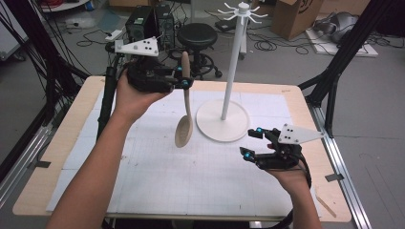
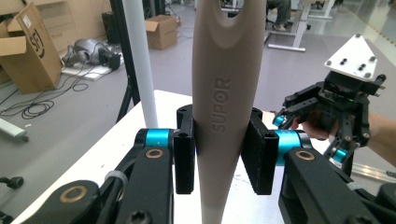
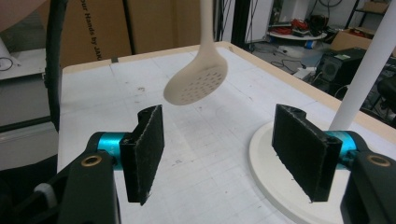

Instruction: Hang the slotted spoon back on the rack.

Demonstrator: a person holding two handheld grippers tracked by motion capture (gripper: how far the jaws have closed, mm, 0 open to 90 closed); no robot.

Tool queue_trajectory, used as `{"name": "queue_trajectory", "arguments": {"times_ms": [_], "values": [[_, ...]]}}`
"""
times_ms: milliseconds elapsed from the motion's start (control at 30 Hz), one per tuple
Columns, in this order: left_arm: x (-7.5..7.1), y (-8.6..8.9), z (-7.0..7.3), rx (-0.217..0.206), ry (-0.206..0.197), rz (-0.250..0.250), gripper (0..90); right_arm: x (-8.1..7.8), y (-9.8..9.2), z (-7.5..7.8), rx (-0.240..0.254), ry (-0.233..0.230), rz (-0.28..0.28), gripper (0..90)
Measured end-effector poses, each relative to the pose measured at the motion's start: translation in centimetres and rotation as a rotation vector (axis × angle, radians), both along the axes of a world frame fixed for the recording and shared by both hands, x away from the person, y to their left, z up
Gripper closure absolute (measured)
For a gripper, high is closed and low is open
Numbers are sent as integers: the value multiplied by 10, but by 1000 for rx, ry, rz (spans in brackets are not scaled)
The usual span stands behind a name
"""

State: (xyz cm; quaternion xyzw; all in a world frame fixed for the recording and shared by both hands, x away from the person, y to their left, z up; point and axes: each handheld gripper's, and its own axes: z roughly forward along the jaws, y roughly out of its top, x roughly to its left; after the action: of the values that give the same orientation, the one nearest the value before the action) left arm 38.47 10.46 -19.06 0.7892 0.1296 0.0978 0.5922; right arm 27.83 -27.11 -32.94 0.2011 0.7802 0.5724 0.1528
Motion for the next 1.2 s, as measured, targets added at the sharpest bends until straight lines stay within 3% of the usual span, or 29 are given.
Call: {"name": "queue_trajectory", "arguments": {"times_ms": [200,400,700,767,1200], "values": [[15,-9,13,36,-15,-18,684,-1,-2,0,6,-2,-2,338],[30,-11,24,36,-12,-23,684,-1,-4,-1,7,3,-6,338],[48,-20,45,58,-42,-48,684,-2,-5,-4,0,5,-9,338],[51,-25,49,78,-42,-50,684,-2,-6,-5,-2,10,-16,337],[61,-48,66,116,-53,-43,684,-2,-13,-4,19,-1,-24,338]]}}
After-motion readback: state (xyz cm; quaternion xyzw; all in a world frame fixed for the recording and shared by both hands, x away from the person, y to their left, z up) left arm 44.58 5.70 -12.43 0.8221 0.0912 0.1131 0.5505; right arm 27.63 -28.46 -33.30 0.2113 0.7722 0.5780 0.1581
